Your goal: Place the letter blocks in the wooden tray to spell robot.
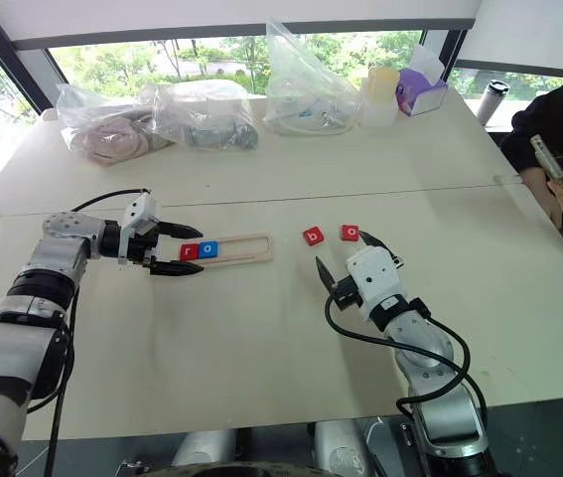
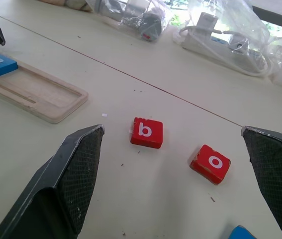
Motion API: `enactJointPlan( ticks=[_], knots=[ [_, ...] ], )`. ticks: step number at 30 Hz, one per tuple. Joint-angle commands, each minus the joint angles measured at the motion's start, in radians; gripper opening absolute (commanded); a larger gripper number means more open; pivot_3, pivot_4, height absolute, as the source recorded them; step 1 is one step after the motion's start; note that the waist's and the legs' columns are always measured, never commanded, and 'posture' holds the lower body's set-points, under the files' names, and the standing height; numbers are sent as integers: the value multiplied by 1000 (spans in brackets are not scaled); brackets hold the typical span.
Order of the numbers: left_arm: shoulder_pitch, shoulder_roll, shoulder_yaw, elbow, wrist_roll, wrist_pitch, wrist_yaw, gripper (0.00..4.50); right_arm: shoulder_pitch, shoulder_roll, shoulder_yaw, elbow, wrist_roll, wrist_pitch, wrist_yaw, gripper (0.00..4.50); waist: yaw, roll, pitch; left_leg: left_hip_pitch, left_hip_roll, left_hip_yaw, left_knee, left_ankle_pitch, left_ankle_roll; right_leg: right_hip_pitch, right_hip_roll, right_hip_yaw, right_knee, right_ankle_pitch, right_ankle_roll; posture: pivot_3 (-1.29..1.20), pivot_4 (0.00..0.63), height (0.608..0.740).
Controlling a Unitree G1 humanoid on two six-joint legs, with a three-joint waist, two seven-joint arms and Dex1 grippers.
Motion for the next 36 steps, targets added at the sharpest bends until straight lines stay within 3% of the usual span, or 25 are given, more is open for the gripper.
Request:
enactJointPlan(
  ticks=[1, 14, 30, 33, 36],
  knots=[
    [-51, 2, 9, 72, 45, -77, 3, 4500, -2, 7, 3, -65, -4, 3, -11, 4477, 1, 0, 0, 0, 0, 0, 0, 0, 0, 0, 0, 0, 0, 0, 1, 0, 150, 740],
    [-79, 9, 11, 189, 155, -175, 81, 4500, -13, 5, 14, -79, -4, 34, -14, 4477, 2, 0, 0, 1, 0, 0, 2, 0, 0, 0, 0, 0, 4, 0, 2, 0, 150, 740],
    [-49, 8, 0, 207, 227, -239, 124, 4500, 0, 41, 47, -88, -16, 39, -51, 4477, 1, -1, 0, 1, 0, 0, 5, 0, 0, -1, 0, 0, 10, -1, 3, 0, 150, 740],
    [-39, 5, 2, 204, 225, -243, 121, 3274, -4, 42, 50, -82, -15, 37, -52, 4500, 2, -1, 0, 1, 0, 0, 5, 0, 0, -1, 0, 1, 10, -1, 3, 0, 150, 740],
    [-23, 1, 3, 199, 220, -241, 107, 3112, -11, 37, 48, -73, -11, 34, -45, 4500, 1, -1, 0, 1, 0, 0, 6, 0, 0, -1, 0, 1, 11, -1, 3, 0, 150, 740]
  ],
)
